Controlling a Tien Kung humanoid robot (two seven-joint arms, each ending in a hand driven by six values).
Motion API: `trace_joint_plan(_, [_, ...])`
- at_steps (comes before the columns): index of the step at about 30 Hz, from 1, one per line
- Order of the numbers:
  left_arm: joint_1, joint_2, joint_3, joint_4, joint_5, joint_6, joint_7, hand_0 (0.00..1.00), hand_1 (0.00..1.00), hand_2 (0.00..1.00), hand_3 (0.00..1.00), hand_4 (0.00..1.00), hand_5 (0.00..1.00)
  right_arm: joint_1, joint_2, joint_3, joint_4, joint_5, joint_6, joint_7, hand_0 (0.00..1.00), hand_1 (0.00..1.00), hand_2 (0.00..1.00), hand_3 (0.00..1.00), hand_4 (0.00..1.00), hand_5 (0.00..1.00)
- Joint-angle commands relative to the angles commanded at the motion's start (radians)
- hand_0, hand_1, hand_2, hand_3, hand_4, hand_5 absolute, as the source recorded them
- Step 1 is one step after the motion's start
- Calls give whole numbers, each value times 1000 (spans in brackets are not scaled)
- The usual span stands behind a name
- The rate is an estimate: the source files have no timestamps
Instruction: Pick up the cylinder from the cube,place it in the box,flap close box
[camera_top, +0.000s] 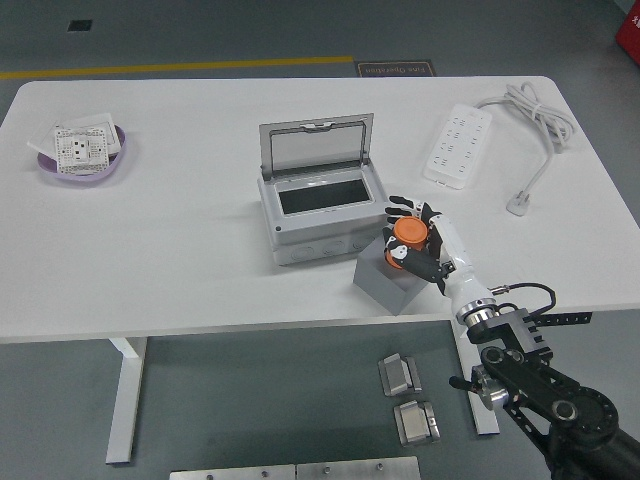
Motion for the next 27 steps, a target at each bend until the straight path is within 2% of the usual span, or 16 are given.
trace_joint_plan(4, [0, 0, 0, 0, 0, 0, 0, 717, 689, 569, 773, 767, 326, 1, 0, -3, 0, 10, 5, -2, 766, 718, 690, 709, 165, 2])
trace_joint_plan(5, [0, 0, 0, 0, 0, 0, -1, 717, 688, 569, 774, 767, 326, 2, -1, -4, 0, 13, 6, -2, 780, 691, 644, 638, 2, 2])
trace_joint_plan(10, [0, 0, -1, 0, -1, 1, -2, 717, 688, 569, 774, 767, 326, 7, -2, -9, 2, 26, 9, -2, 780, 691, 644, 638, 2, 2])
trace_joint_plan(11, [0, 0, -1, 0, -1, 1, -2, 717, 688, 570, 775, 769, 327, 7, -2, -10, 3, 26, 8, -3, 742, 637, 577, 488, 2, 2])
trace_joint_plan(16, [0, -1, -1, 0, -3, 1, -3, 717, 688, 570, 775, 769, 327, 13, -3, -12, 14, 25, 6, -5, 742, 637, 577, 488, 2, 2])
trace_joint_plan(17, [0, -1, 0, 0, -3, 1, -3, 717, 688, 570, 777, 770, 326, 14, -3, -12, 16, 23, 5, -5, 688, 548, 440, 301, 91, 2])
trace_joint_plan(27, [0, 0, 2, -1, -6, 1, -4, 717, 688, 570, 777, 772, 326, 23, -6, -12, 38, -7, -2, -17, 701, 532, 415, 271, 108, 2])
